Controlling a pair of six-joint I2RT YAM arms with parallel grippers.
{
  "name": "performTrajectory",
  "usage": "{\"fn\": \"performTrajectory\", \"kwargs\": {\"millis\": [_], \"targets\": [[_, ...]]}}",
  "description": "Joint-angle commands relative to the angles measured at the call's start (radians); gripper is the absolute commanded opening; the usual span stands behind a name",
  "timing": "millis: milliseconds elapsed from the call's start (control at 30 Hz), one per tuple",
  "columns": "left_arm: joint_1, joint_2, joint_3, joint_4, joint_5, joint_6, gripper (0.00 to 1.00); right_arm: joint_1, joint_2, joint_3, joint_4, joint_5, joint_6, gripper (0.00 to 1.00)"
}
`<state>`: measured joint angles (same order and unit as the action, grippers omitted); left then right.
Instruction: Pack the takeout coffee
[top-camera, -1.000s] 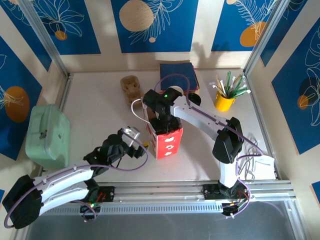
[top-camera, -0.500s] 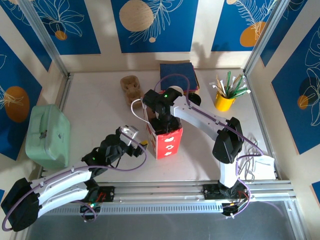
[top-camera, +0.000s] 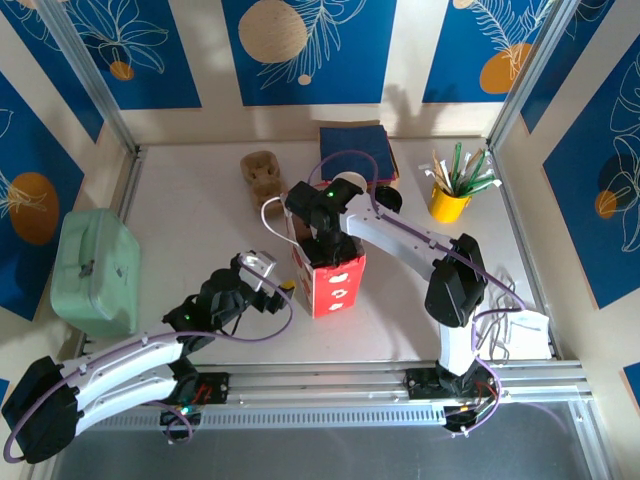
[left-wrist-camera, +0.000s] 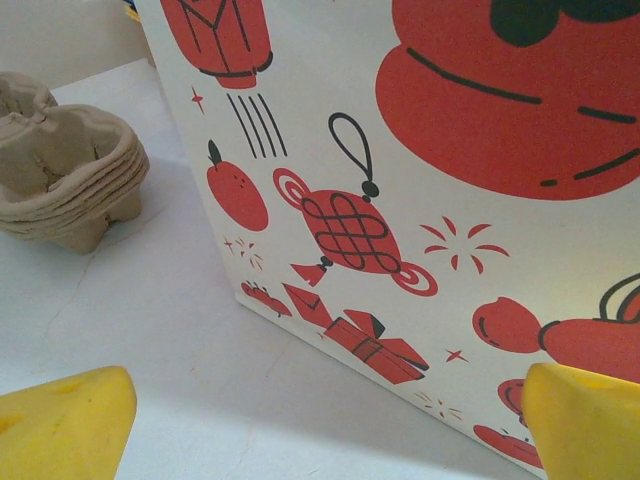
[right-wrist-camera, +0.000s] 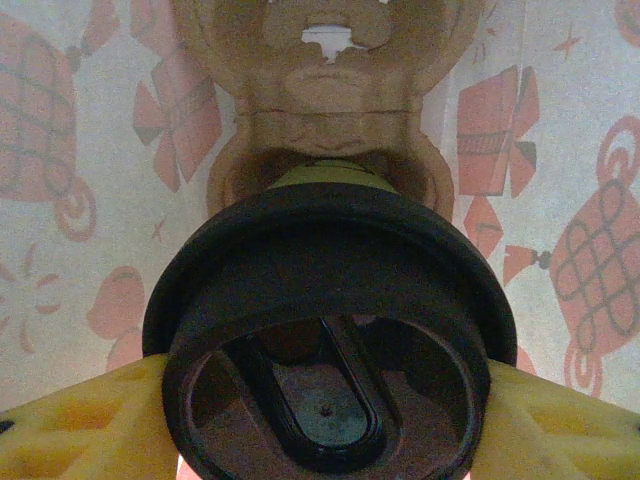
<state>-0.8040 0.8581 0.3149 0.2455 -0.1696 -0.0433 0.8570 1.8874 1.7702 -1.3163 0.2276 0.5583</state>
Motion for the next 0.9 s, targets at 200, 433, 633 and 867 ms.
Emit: {"fn": "performTrajectory", "kwargs": {"millis": [200, 433, 633, 867], "targets": [[-0.009, -0.023, -0.003, -0.01, -0.019, 0.01, 0.99, 0.006, 0.021, -0.021, 0.015, -0.028, 0.007, 0.56], [-0.009, -0.026, -0.005, -0.01, -0.021, 0.01, 0.99, 0.002, 0.048, -0.032, 0.017, -0.044, 0.006, 0.57], [-0.009, -0.031, -0.007, -0.011, -0.022, 0.01, 0.99, 0.002, 0.065, -0.042, 0.027, -0.047, 0.01, 0.57], [-0.009, -0.034, -0.007, -0.013, -0.022, 0.009, 0.99, 0.002, 0.075, -0.057, 0.041, -0.05, 0.01, 0.57]]}}
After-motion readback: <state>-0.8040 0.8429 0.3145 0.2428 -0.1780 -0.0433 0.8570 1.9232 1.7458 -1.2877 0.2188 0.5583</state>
